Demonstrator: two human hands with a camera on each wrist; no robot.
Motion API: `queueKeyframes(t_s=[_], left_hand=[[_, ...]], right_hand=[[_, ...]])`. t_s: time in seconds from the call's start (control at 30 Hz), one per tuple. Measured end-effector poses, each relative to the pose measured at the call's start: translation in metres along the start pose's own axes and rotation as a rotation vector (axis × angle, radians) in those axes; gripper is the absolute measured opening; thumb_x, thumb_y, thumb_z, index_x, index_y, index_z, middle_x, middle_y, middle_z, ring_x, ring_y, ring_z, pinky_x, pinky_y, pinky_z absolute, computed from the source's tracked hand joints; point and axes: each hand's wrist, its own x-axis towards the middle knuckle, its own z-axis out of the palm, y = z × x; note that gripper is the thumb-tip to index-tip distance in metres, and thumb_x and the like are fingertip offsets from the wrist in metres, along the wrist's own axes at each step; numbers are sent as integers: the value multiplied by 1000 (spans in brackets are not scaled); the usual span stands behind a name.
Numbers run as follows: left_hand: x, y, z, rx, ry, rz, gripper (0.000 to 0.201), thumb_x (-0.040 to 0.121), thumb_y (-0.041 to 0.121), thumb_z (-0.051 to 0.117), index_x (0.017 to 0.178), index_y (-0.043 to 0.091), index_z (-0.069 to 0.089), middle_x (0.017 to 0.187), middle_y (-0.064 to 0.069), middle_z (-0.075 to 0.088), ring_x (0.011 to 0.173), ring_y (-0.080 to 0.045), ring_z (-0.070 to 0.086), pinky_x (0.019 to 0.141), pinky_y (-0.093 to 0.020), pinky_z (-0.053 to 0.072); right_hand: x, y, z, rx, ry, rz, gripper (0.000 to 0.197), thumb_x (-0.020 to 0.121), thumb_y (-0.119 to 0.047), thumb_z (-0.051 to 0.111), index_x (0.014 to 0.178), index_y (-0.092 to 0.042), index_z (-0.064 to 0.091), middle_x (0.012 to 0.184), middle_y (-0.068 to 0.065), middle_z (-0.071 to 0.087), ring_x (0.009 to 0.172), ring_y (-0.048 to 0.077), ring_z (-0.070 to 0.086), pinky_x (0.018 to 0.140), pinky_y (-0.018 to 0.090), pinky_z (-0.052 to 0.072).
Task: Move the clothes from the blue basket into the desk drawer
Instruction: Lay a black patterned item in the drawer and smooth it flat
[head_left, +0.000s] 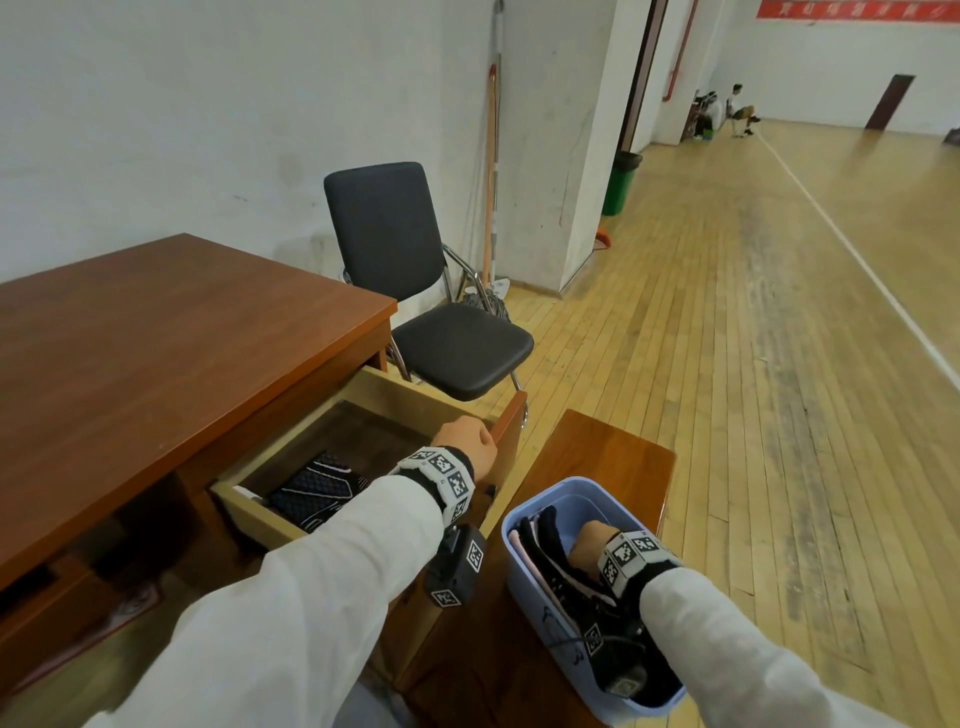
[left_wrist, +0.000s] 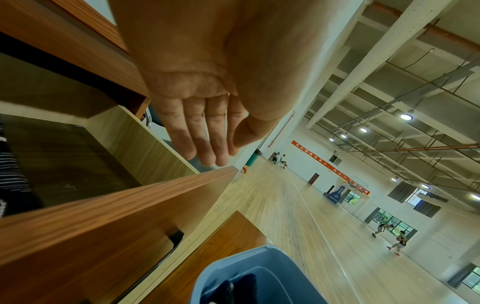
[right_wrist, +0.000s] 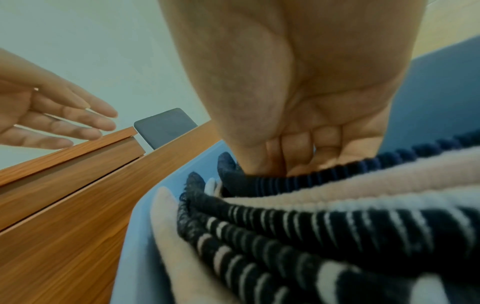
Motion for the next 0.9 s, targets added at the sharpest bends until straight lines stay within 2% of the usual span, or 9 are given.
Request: queueKeyframes(t_s=[0.07, 0.2, 0.27, 0.47, 0.53, 0.6, 0.7, 0.8, 0.9], left_hand=[[0, 1, 1, 13, -2, 8, 24, 97, 20, 49, 116, 13, 64, 115, -8, 66, 107, -22, 63, 89, -29, 50], [0, 3, 1, 23, -16, 32, 25, 97, 19, 49, 117, 13, 64, 118, -7, 66, 110, -23, 63, 91, -29, 49], [0, 3, 1, 7, -31, 49, 25, 97, 17, 50, 118, 14, 63, 121, -7, 64, 113, -24, 61, 96, -32, 49], [-2, 2, 4, -122, -184, 74, 59, 91, 20, 60, 144, 20, 36, 143, -6, 48, 129, -26, 49, 106, -40, 44], [-2, 1, 1, -298, -240, 67, 65, 90, 24, 59, 147, 19, 29, 144, -9, 44, 127, -25, 49, 101, -36, 45], [-2, 0, -6, -601, -269, -24, 50, 91, 28, 55, 137, 15, 41, 125, -9, 54, 105, -19, 58, 89, -32, 47], [5, -12, -21, -915, -231, -134, 34, 92, 38, 51, 116, 14, 56, 114, -6, 61, 99, -17, 59, 97, -38, 44], [12, -33, -40, -850, -189, -120, 45, 87, 38, 62, 119, 6, 61, 117, -8, 67, 111, -23, 61, 105, -42, 43], [24, -59, -60, -750, -11, -41, 41, 86, 37, 64, 115, 8, 67, 112, -11, 71, 108, -26, 65, 103, -46, 46]], right_hand=[[0, -2, 1, -52, -26, 20, 32, 88, -37, 50, 107, -17, 66, 101, 4, 67, 100, 21, 62, 82, 32, 43], [-7, -2, -13, -80, -6, 16, 27, 88, -38, 54, 99, -16, 63, 114, 4, 68, 108, 20, 64, 96, 32, 49], [-8, 1, -25, -33, 127, -1, 32, 89, -33, 59, 112, -10, 61, 109, 5, 66, 104, 20, 66, 90, 28, 54], [-39, -1, -71, 181, 475, -339, 27, 90, -36, 57, 97, -14, 72, 86, 2, 70, 82, 18, 67, 70, 29, 55], [-52, -8, -83, 269, 449, -478, 26, 92, -35, 56, 98, -14, 71, 88, 2, 71, 82, 14, 67, 73, 28, 55], [-62, -19, -92, 327, 348, -593, 23, 93, -32, 57, 97, -14, 70, 91, 3, 70, 85, 15, 68, 79, 31, 55], [-73, -39, -100, 343, 245, -705, 16, 93, -29, 58, 96, -16, 67, 92, 4, 69, 89, 19, 68, 80, 29, 54], [-71, -61, -103, 362, 290, -720, 28, 93, -29, 57, 106, -7, 67, 99, 11, 71, 92, 23, 68, 86, 37, 55], [-57, -72, -95, 342, 182, -649, 35, 89, -37, 62, 114, -14, 65, 106, 5, 70, 98, 19, 66, 90, 32, 53]])
